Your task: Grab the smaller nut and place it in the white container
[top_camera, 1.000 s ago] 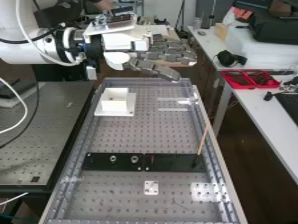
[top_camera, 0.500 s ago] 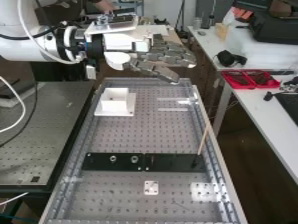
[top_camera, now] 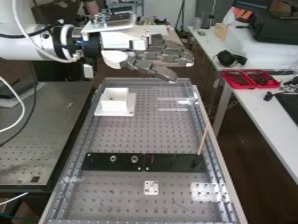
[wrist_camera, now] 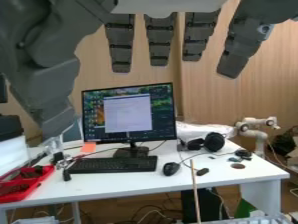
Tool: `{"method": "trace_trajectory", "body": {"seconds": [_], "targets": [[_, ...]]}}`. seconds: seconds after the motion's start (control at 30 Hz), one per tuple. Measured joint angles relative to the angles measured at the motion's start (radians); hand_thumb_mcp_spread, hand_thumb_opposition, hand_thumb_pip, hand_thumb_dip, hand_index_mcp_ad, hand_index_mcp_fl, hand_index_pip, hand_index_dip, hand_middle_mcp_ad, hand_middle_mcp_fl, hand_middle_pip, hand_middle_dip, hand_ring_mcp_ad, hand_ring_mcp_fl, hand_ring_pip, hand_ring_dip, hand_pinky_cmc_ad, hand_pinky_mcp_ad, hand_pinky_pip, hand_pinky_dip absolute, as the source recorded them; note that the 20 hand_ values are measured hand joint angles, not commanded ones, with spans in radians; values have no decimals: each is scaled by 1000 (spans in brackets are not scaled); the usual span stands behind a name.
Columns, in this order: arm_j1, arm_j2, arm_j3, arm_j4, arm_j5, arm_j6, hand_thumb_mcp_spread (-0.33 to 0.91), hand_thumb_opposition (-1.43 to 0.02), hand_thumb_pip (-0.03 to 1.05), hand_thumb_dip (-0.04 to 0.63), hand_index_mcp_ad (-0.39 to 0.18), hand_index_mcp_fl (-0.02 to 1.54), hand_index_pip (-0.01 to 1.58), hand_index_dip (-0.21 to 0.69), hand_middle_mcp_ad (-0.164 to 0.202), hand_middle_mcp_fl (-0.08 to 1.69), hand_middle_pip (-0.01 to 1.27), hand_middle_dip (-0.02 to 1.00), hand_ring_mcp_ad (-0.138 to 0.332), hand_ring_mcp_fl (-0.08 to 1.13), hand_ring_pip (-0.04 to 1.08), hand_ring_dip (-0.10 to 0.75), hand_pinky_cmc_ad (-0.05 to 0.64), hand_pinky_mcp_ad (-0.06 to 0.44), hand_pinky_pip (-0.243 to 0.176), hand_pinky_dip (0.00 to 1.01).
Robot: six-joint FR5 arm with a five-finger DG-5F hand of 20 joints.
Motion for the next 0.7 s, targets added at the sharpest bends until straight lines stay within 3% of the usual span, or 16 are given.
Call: {"method": "trace_trajectory", "body": {"seconds": [0.37,0.7], "targets": [[-9,7,3,-65,-39,-1,208,-742,695,188,-124,185,101,244,70,0,127,236,143,-3,72,113,398,297,-106,349],[-3,43,-33,-60,-43,-10,208,-742,696,188,-124,169,101,251,70,0,127,236,143,-3,72,113,396,295,-106,349]]}}
